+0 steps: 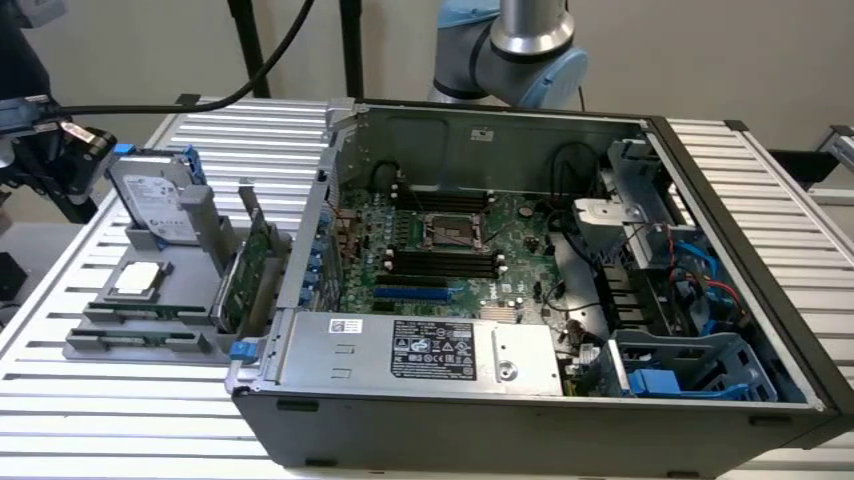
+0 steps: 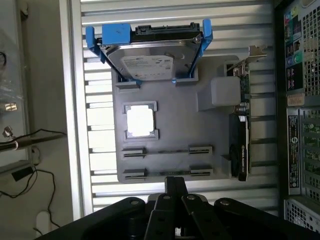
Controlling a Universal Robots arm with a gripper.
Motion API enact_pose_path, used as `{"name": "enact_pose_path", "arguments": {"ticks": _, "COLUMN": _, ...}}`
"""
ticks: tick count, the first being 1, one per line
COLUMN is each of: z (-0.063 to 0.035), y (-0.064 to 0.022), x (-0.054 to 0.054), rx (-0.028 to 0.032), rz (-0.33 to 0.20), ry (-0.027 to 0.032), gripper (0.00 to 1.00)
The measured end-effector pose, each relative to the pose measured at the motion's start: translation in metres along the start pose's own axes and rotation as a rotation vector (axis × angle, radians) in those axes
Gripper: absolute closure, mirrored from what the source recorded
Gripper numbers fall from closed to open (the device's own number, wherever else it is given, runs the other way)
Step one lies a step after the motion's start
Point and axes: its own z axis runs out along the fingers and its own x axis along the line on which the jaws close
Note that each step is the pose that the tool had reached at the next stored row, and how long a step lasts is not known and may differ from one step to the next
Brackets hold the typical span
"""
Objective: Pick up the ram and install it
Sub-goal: 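Reach for the ram, then pick up the ram and move it above insertion slot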
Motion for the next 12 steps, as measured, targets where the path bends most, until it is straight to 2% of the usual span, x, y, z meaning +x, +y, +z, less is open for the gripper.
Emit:
{"name": "enact_pose_path", "arguments": {"ticks": 4, "z": 0.0006, "y": 0.0, "x": -0.0005, "rx": 0.0001, "rz": -0.016, "ry": 0.0005, "gripper": 1.0}}
{"name": "enact_pose_path", "arguments": {"ticks": 12, "z": 0.0041, "y": -0.0001, "x": -0.0007, "rx": 0.0018, "rz": -0.157, "ry": 0.007, "gripper": 1.0}}
